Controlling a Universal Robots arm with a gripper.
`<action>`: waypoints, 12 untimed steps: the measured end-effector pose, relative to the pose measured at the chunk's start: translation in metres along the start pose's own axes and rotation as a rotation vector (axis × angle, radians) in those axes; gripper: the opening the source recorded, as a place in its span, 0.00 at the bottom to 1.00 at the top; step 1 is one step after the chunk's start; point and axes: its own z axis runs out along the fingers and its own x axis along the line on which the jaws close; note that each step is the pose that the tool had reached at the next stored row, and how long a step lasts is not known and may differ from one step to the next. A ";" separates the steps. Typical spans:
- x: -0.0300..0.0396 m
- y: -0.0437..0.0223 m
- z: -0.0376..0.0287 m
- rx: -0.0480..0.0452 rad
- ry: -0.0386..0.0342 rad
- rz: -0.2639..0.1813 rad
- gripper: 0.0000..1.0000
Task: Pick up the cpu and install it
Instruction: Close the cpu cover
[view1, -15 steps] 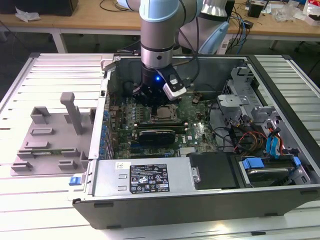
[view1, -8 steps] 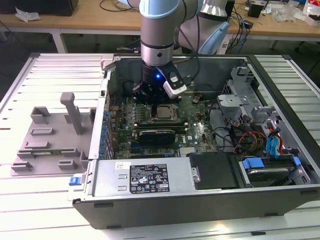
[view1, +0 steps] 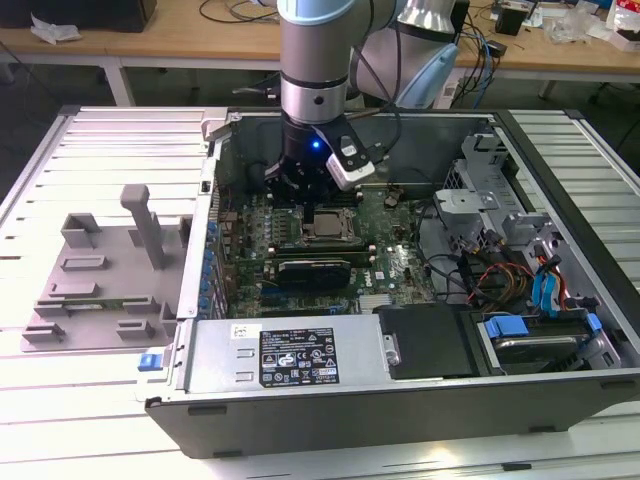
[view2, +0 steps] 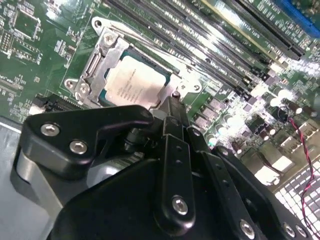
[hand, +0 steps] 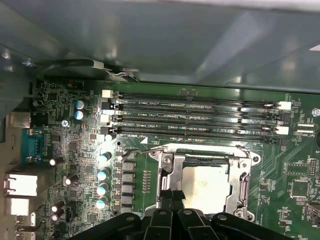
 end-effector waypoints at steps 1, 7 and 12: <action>0.0000 0.0000 0.0000 0.0000 -0.0004 0.000 0.11; 0.0002 0.0000 -0.0011 -0.0112 -0.0201 -0.027 0.11; 0.0002 -0.0010 -0.0210 -0.0113 -0.0202 -0.028 0.11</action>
